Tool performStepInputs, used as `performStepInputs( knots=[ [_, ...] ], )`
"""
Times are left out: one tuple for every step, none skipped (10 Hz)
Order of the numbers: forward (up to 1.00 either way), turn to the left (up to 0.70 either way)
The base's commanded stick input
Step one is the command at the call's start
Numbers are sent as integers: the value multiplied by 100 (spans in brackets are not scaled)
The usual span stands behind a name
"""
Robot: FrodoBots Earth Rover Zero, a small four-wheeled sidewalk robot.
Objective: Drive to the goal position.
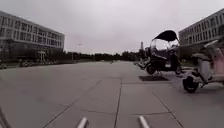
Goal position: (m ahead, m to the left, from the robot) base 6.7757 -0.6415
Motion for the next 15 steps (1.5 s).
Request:
performStepInputs(
  knots=[
    [70,0],
    [70,0],
    [70,0],
    [70,0],
    [70,0],
    [70,0],
    [70,0],
    [70,0],
    [70,0],
    [70,0],
    [70,0],
    [70,0],
    [70,0],
    [70,0],
    [70,0]
  ],
)
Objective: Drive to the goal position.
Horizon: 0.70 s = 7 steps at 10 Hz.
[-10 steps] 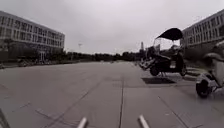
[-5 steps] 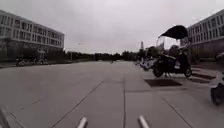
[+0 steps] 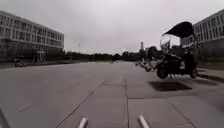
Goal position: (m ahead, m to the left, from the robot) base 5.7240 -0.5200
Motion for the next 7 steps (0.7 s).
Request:
performStepInputs(
  knots=[
    [70,0],
    [70,0],
    [70,0],
    [70,0],
    [70,0],
    [70,0],
    [70,0]
  ],
)
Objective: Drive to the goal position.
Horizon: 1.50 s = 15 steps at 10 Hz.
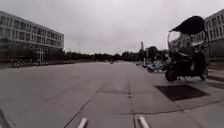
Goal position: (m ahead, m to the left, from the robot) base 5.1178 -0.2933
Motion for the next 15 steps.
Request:
performStepInputs(
  knots=[
    [70,0],
    [70,0],
    [70,0],
    [70,0],
    [70,0],
    [70,0],
    [70,0],
    [70,0],
    [70,0],
    [70,0],
    [70,0],
    [70,0],
    [70,0],
    [70,0],
    [70,0]
  ],
)
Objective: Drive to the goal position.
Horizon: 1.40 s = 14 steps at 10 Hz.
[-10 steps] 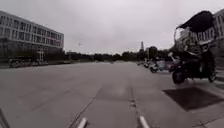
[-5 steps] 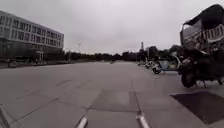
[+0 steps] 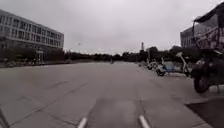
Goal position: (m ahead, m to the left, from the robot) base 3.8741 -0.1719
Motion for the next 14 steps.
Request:
performStepInputs(
  knots=[
    [70,0],
    [70,0],
    [70,0],
    [70,0],
    [70,0],
    [70,0],
    [70,0],
    [70,0],
    [70,0],
    [70,0],
    [70,0],
    [70,0],
    [70,0],
    [70,0]
  ],
)
